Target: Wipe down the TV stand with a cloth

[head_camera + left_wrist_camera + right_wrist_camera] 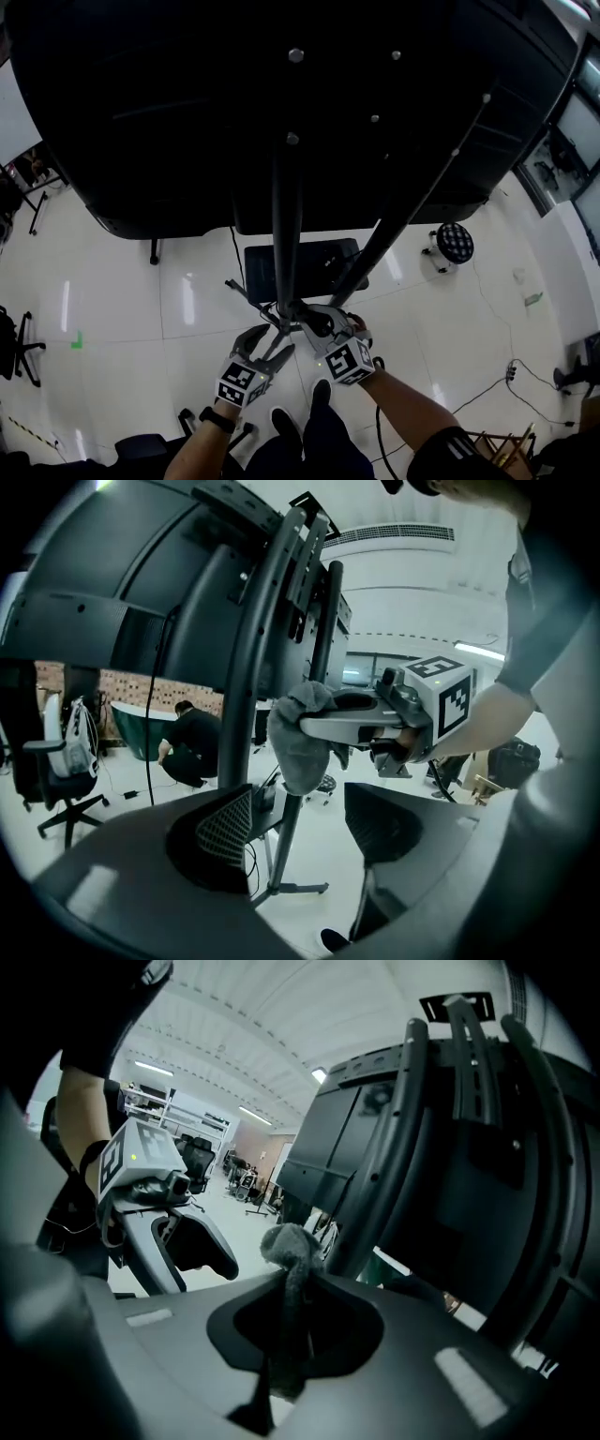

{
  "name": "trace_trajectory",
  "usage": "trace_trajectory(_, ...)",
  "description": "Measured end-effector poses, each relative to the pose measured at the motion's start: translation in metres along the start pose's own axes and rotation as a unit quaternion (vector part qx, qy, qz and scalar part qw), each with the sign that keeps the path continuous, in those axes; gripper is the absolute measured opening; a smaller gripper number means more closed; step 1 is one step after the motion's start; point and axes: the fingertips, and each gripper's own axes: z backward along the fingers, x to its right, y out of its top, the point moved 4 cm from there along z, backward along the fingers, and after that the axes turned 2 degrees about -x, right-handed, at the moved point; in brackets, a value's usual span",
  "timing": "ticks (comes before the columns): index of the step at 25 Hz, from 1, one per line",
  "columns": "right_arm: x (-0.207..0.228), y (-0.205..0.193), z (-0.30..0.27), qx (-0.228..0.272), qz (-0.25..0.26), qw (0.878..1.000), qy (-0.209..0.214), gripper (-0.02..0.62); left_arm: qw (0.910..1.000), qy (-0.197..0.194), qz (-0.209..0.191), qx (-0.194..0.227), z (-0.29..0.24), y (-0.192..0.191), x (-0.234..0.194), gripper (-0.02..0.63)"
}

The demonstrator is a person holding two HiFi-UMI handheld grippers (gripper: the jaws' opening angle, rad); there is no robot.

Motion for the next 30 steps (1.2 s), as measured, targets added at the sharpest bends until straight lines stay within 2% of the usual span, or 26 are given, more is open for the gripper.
trace_trajectory(6, 0.04, 0.059, 0.048, 0.024, 0.004, 0.999, -0.041, 0.02, 0.9984, -0.024, -0.03, 0.04, 0.018, 0.066, 0.02, 0.331)
trace_trajectory(12, 0.078, 0.106, 0.086, 0.052, 0.001, 0.996, -0.074, 0.02, 0.9957, -0.05, -0.059, 0.051, 0.03, 0.118, 0.036, 0.331)
trace_trajectory(15, 0.094, 0.122, 0.111, 0.067, 0.02, 0.994, -0.082, 0.02, 0.9934, -0.05, -0.081, 0.065, 0.031, 0.14, 0.049, 0.331)
trace_trajectory(19, 0.121, 0.156, 0.144, 0.084, 0.07, 0.989, -0.096, 0.02, 0.9899, -0.052, -0.1, 0.085, 0.027, 0.176, 0.067, 0.331)
trace_trajectory(27, 0.185, 0.219, 0.203, 0.125, 0.112, 0.976, -0.14, 0.021, 0.9793, -0.052, -0.132, 0.144, 0.016, 0.258, 0.104, 0.331)
trace_trajectory(30, 0.207, 0.232, 0.222, 0.136, 0.131, 0.972, -0.142, 0.021, 0.974, -0.05, -0.156, 0.157, 0.012, 0.282, 0.121, 0.331)
